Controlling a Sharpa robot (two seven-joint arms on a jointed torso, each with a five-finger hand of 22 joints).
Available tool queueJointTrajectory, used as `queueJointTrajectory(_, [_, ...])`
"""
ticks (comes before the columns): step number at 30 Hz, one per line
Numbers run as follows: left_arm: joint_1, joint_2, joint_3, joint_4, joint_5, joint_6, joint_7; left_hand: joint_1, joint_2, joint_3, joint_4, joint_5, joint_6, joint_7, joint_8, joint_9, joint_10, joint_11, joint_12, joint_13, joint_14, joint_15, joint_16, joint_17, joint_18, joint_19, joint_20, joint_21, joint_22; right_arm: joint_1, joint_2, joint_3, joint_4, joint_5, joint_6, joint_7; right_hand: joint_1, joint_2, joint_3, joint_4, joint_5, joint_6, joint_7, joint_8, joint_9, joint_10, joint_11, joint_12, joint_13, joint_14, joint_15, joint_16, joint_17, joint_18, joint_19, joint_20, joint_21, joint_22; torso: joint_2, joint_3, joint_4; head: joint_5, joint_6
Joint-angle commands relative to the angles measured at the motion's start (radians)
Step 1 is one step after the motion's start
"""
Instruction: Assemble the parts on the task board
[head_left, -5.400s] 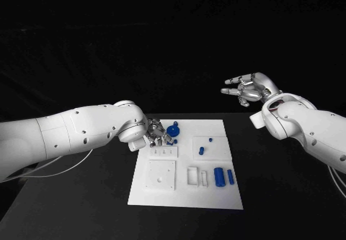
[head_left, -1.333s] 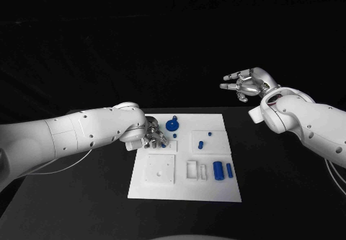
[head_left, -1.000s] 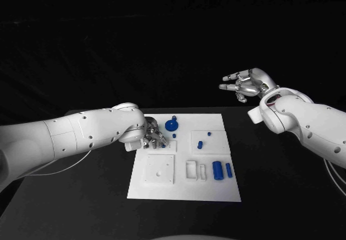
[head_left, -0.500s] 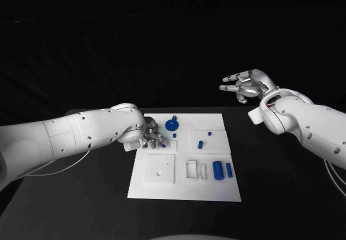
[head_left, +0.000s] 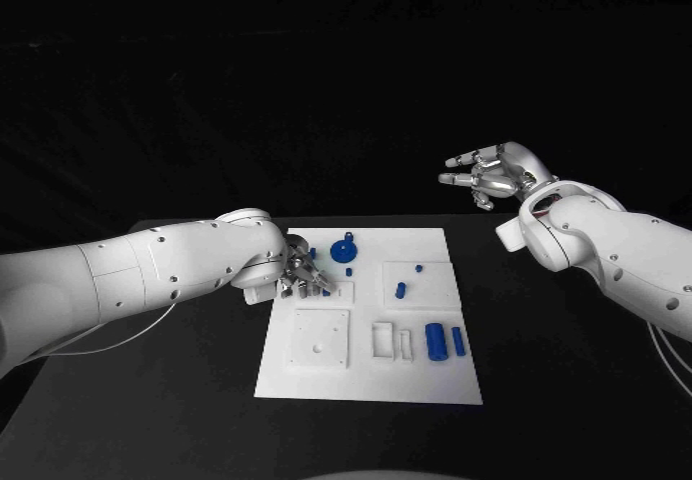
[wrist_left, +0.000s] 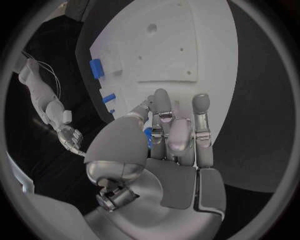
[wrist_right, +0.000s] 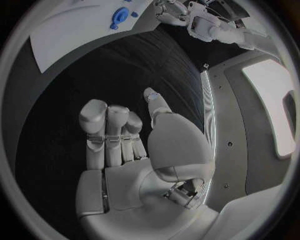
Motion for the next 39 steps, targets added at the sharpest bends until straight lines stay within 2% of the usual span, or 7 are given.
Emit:
queueJointTrajectory(1, [-0.001, -0.001, 0.001, 0.006, -0.008, -0.020, 0.018, -0.001, -0.012, 0.001, 0.014, -0.004, 0.004, -0.004, -0.003, 0.001, 0.051, -0.005, 0.004, -0.001, 0.002, -0.003, -0.001, -0.001, 0.015, 0.001, 0.000, -0.003, 0.017, -0.002, 0.002, 0.001, -0.001, 0.004, 0.014, 0.010, -0.003, 0.007, -0.002, -0.003, 0.000, -0.005, 0.000, -0.001, 0.001, -0.009, 0.001, -0.005, -0.001, 0.000, 0.000, -0.005, -0.001, 0.016, 0.058, 0.000, -0.007, 0.058, 0.000, 0.0008, -0.0001, -0.001, 0.000])
queueJointTrajectory(11, [0.000, -0.003, 0.007, 0.014, -0.006, -0.049, 0.029, -0.007, -0.026, 0.011, 0.042, -0.012, 0.005, -0.003, -0.003, 0.002, 0.051, -0.005, 0.004, -0.002, 0.002, -0.004, -0.001, -0.002, 0.015, 0.001, -0.001, -0.001, 0.017, -0.006, 0.005, 0.001, -0.009, 0.005, 0.016, 0.012, -0.003, 0.007, -0.002, -0.003, 0.000, -0.005, 0.000, -0.001, 0.001, -0.009, 0.001, -0.005, -0.001, 0.000, 0.000, -0.005, -0.001, 0.016, 0.058, 0.000, -0.007, 0.058, 0.000, 0.0013, 0.0006, 0.002, 0.005])
queueJointTrajectory(17, [0.000, -0.003, 0.009, 0.016, 0.010, -0.047, 0.035, 0.004, -0.061, 0.025, 0.075, -0.023, 0.007, -0.003, -0.003, -0.002, 0.052, -0.005, 0.002, -0.003, 0.001, -0.005, -0.003, -0.005, 0.013, 0.000, -0.004, -0.003, 0.016, -0.008, 0.008, 0.001, -0.015, 0.006, 0.018, 0.011, -0.006, 0.008, -0.003, -0.004, -0.001, -0.009, 0.001, -0.001, 0.001, -0.009, 0.001, -0.005, -0.001, 0.000, -0.001, -0.006, -0.001, 0.016, 0.059, 0.000, -0.007, 0.057, 0.001, 0.0013, 0.0002, 0.003, 0.005])
queueJointTrajectory(23, [0.000, -0.007, 0.010, 0.016, 0.014, -0.055, 0.038, 0.010, -0.067, 0.025, 0.084, -0.026, 0.005, -0.002, -0.004, -0.003, 0.051, -0.005, 0.001, -0.003, 0.001, -0.006, -0.004, -0.007, 0.012, 0.000, -0.004, -0.003, 0.017, -0.010, 0.009, 0.001, -0.018, 0.006, 0.019, 0.011, -0.006, 0.008, -0.003, -0.004, -0.001, -0.009, 0.001, -0.001, 0.001, -0.009, 0.001, -0.005, -0.001, 0.000, -0.001, -0.006, -0.001, 0.016, 0.059, 0.000, -0.007, 0.057, 0.001, 0.0019, -0.0005, 0.004, 0.006])
queueJointTrajectory(30, [0.007, -0.016, 0.051, -0.010, 0.023, -0.012, 0.044, 0.030, -0.061, 0.020, 0.058, -0.003, -0.023, 0.004, -0.004, -0.042, 0.051, -0.003, -0.015, -0.010, -0.003, -0.011, -0.022, -0.030, 0.008, 0.002, -0.014, -0.009, 0.015, -0.010, 0.009, 0.001, -0.022, 0.007, 0.018, 0.012, -0.006, 0.008, -0.003, -0.004, -0.001, -0.009, 0.001, -0.001, 0.001, -0.009, 0.001, -0.005, -0.001, 0.000, -0.001, -0.006, -0.001, 0.016, 0.059, 0.000, -0.007, 0.057, 0.001, 0.0026, -0.0008, 0.007, 0.015])
queueJointTrajectory(37, [0.036, -0.013, 0.082, -0.068, 0.053, 0.011, 0.055, 0.045, -0.052, 0.017, 0.028, 0.014, -0.099, 0.027, -0.005, -0.279, 0.050, 0.006, -0.047, -0.008, -0.008, -0.012, -0.050, -0.060, -0.008, 0.001, -0.030, -0.024, 0.014, -0.010, 0.008, 0.001, -0.021, 0.007, 0.017, 0.011, -0.006, 0.008, -0.003, -0.004, -0.001, -0.009, 0.001, -0.001, 0.001, -0.009, 0.001, -0.005, -0.001, 0.000, -0.001, -0.006, -0.001, 0.016, 0.059, 0.000, -0.007, 0.057, 0.002, 0.0025, -0.0009, 0.012, 0.021])
queueJointTrajectory(39, [0.044, -0.009, 0.089, -0.090, 0.056, 0.005, 0.057, 0.046, -0.059, 0.014, 0.030, 0.015, -0.109, 0.032, -0.005, -0.315, 0.049, 0.009, -0.073, -0.007, -0.016, -0.015, -0.076, -0.093, -0.011, 0.000, -0.036, -0.030, 0.013, -0.010, 0.008, 0.001, -0.020, 0.007, 0.017, 0.010, -0.006, 0.008, -0.003, -0.004, -0.001, -0.009, 0.001, -0.001, 0.001, -0.009, 0.001, -0.005, -0.001, 0.000, -0.001, -0.006, -0.001, 0.016, 0.059, 0.000, -0.007, 0.057, 0.003, 0.0031, -0.0018, 0.013, 0.026])
